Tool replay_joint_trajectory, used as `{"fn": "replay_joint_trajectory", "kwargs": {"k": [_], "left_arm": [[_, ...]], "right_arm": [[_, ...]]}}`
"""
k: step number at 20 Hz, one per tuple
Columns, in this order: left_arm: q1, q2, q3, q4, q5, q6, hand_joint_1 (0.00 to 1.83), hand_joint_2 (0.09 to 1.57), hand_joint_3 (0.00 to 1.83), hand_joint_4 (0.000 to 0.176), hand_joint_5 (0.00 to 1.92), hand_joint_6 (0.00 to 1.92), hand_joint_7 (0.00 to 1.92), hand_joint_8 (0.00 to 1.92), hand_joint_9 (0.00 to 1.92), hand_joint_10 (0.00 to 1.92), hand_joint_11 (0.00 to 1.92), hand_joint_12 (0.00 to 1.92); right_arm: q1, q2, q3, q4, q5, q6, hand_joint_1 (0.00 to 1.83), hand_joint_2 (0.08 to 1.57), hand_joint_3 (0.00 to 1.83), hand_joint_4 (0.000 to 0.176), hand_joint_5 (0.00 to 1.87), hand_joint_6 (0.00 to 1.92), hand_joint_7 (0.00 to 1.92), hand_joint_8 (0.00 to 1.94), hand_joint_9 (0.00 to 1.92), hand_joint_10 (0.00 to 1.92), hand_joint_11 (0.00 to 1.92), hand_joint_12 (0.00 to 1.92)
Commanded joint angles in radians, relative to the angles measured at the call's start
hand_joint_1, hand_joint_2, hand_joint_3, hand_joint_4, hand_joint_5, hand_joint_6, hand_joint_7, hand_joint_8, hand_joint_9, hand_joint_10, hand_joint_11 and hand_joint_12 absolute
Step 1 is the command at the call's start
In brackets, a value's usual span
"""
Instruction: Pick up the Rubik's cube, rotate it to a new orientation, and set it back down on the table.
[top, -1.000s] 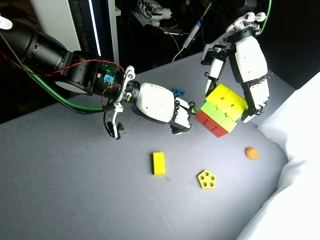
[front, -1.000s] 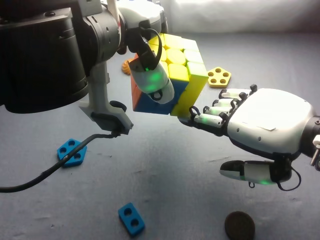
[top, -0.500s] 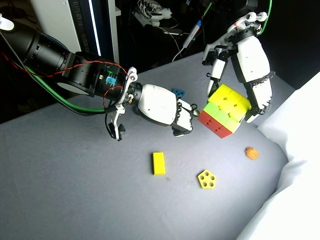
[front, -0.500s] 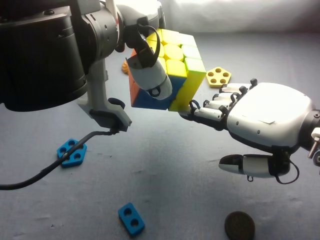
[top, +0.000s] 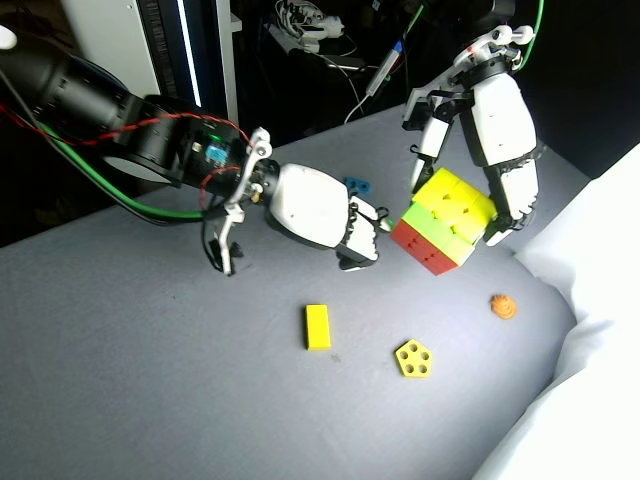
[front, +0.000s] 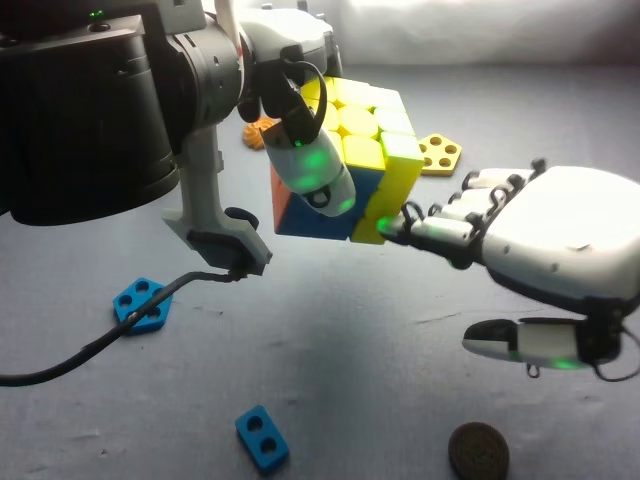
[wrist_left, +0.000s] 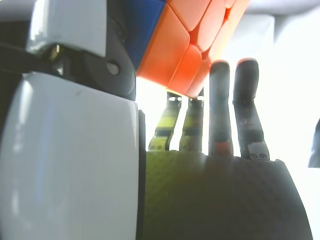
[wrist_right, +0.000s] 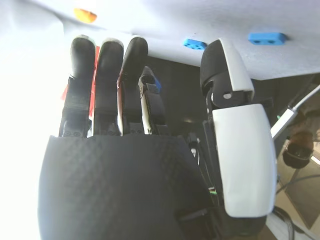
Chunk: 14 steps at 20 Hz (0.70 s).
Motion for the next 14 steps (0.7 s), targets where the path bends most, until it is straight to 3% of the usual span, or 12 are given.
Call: {"fn": "replay_joint_trajectory", "kwargs": {"k": [1, 4, 5, 8, 11, 14], "left_arm": [[-0.019, 0.003, -0.004, 0.069, 0.029, -0.006, 1.21, 1.13, 0.01, 0.000, 0.12, 1.66, 0.03, 1.74, 0.12, 1.77, 0.16, 1.81], [-0.017, 0.003, -0.006, 0.067, 0.029, -0.007, 1.25, 1.10, 0.00, 0.002, 0.11, 1.66, 0.03, 1.73, 0.11, 1.79, 0.17, 1.80], [-0.014, 0.003, -0.007, 0.066, 0.030, -0.013, 1.24, 1.10, 0.00, 0.002, 0.10, 1.66, 0.01, 1.74, 0.10, 1.80, 0.16, 1.82], [0.005, 0.003, -0.016, 0.071, 0.030, -0.040, 1.21, 1.14, 0.01, 0.000, 0.07, 1.69, 0.01, 1.75, 0.07, 1.80, 0.11, 1.86], [0.022, 0.003, -0.021, 0.075, 0.031, -0.064, 1.20, 1.13, 0.01, 0.000, 0.07, 1.71, 0.00, 1.78, 0.07, 1.82, 0.11, 1.84], [0.063, 0.003, -0.031, 0.150, 0.032, -0.193, 1.23, 1.12, 0.00, 0.000, 0.09, 1.69, 0.04, 1.71, 0.10, 1.76, 0.13, 1.82]], "right_arm": [[0.012, 0.021, -0.016, -0.081, 0.139, 0.068, 0.77, 1.20, 0.00, 0.000, 0.09, 0.00, 0.27, 1.50, 0.29, 1.87, 0.19, 1.92], [0.049, 0.117, -0.053, -0.298, 0.183, 0.351, 0.77, 1.19, 0.00, 0.000, 0.10, 0.01, 0.29, 1.51, 0.31, 1.88, 0.21, 1.92], [0.062, 0.134, -0.058, -0.325, 0.201, 0.393, 0.78, 1.19, 0.00, 0.000, 0.10, 0.01, 0.29, 1.50, 0.30, 1.87, 0.21, 1.92], [0.113, 0.174, -0.056, -0.318, 0.244, 0.410, 0.75, 1.20, 0.00, 0.000, 0.09, 0.00, 0.26, 1.49, 0.27, 1.87, 0.18, 1.92], [0.111, 0.171, -0.035, -0.261, 0.240, 0.329, 0.74, 1.20, 0.00, 0.000, 0.09, 0.00, 0.28, 1.50, 0.28, 1.88, 0.20, 1.92], [0.088, 0.160, -0.003, -0.258, 0.225, 0.321, 0.75, 1.20, 0.00, 0.000, 0.08, 0.01, 0.26, 1.49, 0.26, 1.87, 0.18, 1.92]]}}
